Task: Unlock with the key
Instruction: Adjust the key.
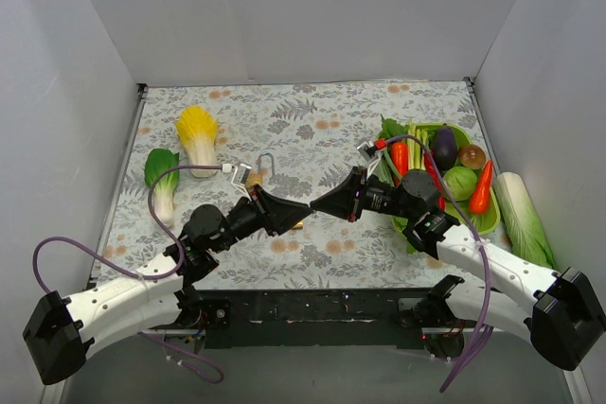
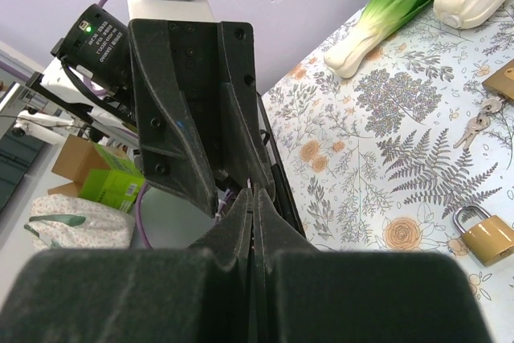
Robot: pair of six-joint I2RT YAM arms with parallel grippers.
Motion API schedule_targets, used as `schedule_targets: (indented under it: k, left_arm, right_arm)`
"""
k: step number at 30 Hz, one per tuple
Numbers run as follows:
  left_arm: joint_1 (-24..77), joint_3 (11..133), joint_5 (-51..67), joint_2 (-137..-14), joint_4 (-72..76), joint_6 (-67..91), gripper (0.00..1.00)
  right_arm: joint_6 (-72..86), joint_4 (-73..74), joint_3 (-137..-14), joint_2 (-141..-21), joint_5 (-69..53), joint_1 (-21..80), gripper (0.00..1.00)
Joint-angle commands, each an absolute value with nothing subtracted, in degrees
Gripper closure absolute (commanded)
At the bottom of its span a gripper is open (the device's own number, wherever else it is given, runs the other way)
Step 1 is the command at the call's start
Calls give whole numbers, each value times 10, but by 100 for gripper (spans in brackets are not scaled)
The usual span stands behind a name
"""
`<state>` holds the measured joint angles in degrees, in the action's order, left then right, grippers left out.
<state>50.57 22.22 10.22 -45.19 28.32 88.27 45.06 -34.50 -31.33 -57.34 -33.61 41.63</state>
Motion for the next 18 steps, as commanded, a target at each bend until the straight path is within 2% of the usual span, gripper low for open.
schedule_targets:
  k: [1,9,16,18]
  left_arm:
    - [503,216,83,-441,272,874,69]
    - [503,214,116,-457,287,878,73]
    - [503,202,102,-443,293,885,98]
    - [503,200,98,-441,291,886,100]
  right_arm:
    - [453,-360,-316,-569,-342,413,99]
    - [461,-350,-313,-564,-326,410,99]
    - [465,-347,-309,-565,-328,406,99]
    - [465,-347,-309,-565,-330,405,99]
